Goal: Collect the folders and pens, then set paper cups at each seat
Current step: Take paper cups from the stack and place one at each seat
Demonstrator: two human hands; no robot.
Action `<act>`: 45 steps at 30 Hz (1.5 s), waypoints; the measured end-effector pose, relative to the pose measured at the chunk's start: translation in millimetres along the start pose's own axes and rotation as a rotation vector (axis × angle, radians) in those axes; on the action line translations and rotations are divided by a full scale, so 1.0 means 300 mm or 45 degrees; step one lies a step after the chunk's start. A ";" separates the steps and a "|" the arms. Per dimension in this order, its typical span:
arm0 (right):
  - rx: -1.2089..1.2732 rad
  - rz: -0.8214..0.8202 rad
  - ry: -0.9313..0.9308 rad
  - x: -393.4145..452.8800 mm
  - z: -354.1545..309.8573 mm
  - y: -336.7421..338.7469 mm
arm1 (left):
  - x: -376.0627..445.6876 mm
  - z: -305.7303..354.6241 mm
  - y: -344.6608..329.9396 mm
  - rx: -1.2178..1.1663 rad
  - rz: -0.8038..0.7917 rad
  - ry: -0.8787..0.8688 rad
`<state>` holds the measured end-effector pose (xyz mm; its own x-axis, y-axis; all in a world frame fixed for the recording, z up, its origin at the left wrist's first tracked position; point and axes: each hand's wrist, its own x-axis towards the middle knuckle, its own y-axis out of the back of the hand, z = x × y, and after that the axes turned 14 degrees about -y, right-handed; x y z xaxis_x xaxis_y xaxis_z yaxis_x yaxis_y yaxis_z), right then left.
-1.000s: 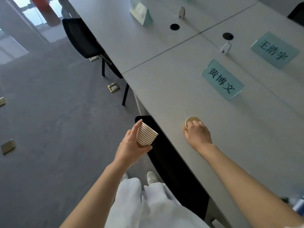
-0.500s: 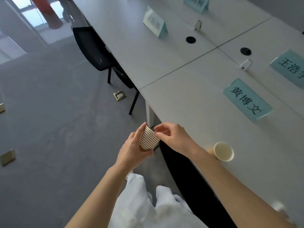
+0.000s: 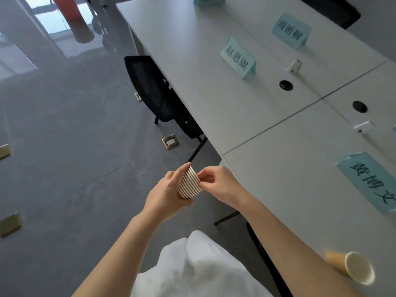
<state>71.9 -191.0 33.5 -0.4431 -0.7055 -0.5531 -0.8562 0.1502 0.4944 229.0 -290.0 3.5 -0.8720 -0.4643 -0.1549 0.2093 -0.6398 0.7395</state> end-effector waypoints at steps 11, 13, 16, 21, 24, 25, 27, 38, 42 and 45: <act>0.085 -0.003 -0.007 0.507 -0.237 0.130 | 0.451 -0.229 0.254 0.028 0.020 0.018; 0.129 0.039 -0.024 0.623 -0.287 0.188 | 0.569 -0.265 0.317 0.027 0.014 0.049; 0.191 0.135 -0.076 0.788 -0.340 0.301 | 0.721 -0.310 0.410 -0.006 0.030 0.116; 0.098 0.245 -0.147 1.014 -0.401 0.485 | 0.917 -0.399 0.546 -0.136 0.169 0.209; -0.224 0.448 -0.181 1.136 -0.420 0.553 | 1.007 -0.434 0.599 -0.292 0.243 0.250; -0.319 0.463 -0.205 1.163 -0.423 0.564 | 1.026 -0.433 0.612 -0.376 0.265 0.274; -0.471 0.443 -0.257 1.223 -0.432 0.579 | 1.070 -0.433 0.639 -0.558 0.296 0.337; -0.912 0.598 -0.336 1.341 -0.411 0.528 | 1.187 -0.442 0.727 -1.185 0.226 0.507; -0.902 0.592 -0.330 1.348 -0.412 0.529 | 1.200 -0.476 0.740 -1.131 0.268 0.521; -0.777 0.686 -0.261 1.333 -0.424 0.532 | 1.205 -0.493 0.751 -1.132 0.303 0.519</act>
<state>-208.2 -537.4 -23.4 -0.8402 -0.4960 -0.2190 -0.2454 -0.0123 0.9693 26.5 -692.6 17.3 -0.5812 -0.7073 -0.4023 0.7579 -0.6506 0.0489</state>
